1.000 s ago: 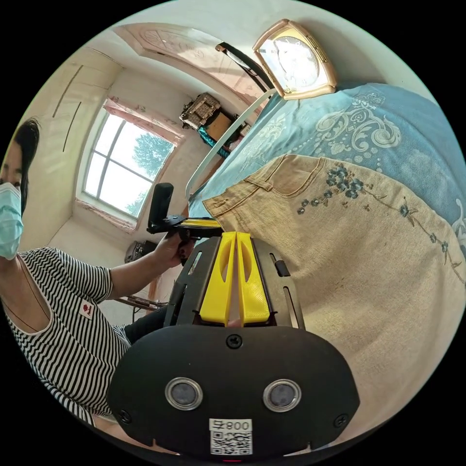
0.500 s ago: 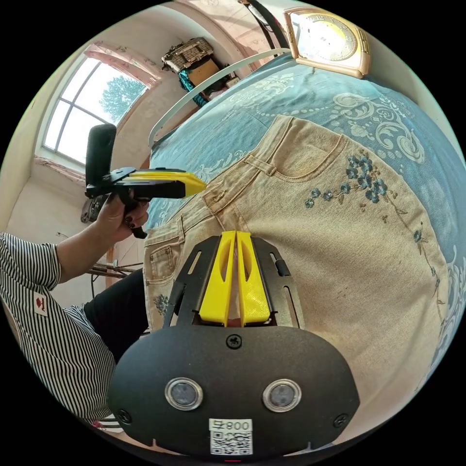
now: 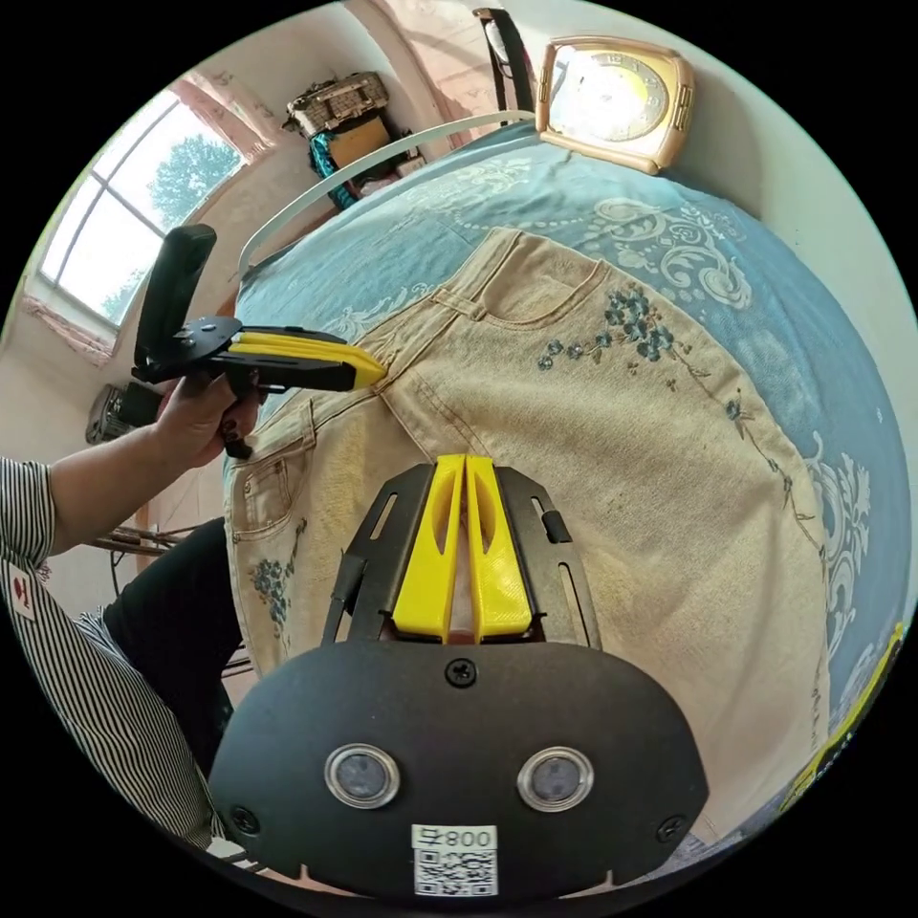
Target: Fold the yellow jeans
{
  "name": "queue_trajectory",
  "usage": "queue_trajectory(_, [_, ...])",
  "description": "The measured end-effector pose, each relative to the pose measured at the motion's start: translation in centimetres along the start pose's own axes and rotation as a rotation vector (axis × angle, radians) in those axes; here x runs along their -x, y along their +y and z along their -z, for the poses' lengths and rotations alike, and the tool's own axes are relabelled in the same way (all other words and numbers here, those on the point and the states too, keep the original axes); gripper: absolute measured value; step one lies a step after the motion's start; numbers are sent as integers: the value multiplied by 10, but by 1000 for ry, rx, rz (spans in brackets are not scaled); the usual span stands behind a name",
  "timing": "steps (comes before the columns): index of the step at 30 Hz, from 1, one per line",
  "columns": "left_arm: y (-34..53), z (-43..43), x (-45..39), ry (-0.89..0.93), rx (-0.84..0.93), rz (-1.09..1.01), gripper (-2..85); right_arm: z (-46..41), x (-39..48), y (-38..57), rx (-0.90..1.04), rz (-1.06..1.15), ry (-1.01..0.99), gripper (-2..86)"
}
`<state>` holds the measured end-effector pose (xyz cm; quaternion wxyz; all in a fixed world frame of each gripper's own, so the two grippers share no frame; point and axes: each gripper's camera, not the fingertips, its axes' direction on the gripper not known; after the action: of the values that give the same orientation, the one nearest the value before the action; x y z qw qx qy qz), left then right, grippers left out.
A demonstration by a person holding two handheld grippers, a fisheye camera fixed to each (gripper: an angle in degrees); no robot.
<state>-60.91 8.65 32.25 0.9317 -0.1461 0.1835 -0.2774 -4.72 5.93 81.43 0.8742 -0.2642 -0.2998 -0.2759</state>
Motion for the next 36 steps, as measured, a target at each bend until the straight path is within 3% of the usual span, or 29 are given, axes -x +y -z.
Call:
queue_trajectory(3, [1,-7,-2,17,22,11,0,6,-4,1,26,-38,-20,2])
queue_trajectory(9, [18,3,-18,-7,-69,51,1,69,-29,60,-148,-192,-92,1])
queue_trajectory(12, [26,1,-40,100,-116,22,2,77,-31,105,-130,-262,-55,1])
queue_trajectory(16, [18,-41,-86,234,-36,-64,2,51,-28,142,-15,-331,1,1])
queue_trajectory(20, [6,-87,-129,199,50,-144,2,30,-30,158,9,-401,-38,2])
queue_trajectory(23, [11,-123,-142,135,151,-171,1,28,-31,168,2,-408,-47,2])
queue_trajectory(28, [21,-130,-144,148,148,-122,1,32,-45,182,-12,-418,-111,2])
queue_trajectory(32, [51,-114,-152,176,101,-143,1,63,-40,208,-145,-424,-115,1])
queue_trajectory(36, [89,-109,-153,152,112,-113,1,56,-10,225,-77,-329,-157,1])
